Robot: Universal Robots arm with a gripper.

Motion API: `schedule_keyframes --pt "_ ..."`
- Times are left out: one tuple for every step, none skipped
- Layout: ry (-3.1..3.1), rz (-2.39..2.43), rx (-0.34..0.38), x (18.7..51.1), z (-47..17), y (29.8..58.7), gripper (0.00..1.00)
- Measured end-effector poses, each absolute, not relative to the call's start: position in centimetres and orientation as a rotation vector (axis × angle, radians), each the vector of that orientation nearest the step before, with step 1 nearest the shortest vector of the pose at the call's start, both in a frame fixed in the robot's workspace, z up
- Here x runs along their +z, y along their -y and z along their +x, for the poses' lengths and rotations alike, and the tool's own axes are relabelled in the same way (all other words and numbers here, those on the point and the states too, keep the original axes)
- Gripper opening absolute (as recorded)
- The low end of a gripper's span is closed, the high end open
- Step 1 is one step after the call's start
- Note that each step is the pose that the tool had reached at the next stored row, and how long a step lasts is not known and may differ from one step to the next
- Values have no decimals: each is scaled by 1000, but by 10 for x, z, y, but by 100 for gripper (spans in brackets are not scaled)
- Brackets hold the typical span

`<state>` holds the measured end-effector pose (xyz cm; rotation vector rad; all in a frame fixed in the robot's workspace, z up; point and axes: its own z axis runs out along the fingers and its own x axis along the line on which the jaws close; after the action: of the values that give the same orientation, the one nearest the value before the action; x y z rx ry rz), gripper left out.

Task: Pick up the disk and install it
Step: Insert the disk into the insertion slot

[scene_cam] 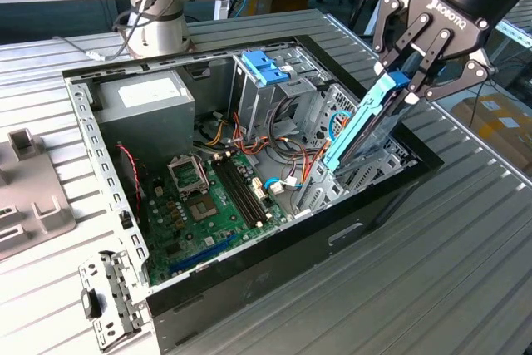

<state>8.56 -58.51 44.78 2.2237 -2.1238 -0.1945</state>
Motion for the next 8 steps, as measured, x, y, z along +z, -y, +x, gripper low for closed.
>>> schedule_keyframes --pt "2124 2223 -194 446 86 585 37" --pt "2124 2224 -194 445 86 585 37" --pt "2124 2224 -194 444 86 585 37" --pt "2124 2223 -194 442 86 585 37" --pt "2124 2224 -194 441 86 585 37" --pt "2124 2223 -194 441 86 585 37" --pt "2124 2223 -194 441 86 585 37" --pt "2124 2223 -193 441 86 585 37"
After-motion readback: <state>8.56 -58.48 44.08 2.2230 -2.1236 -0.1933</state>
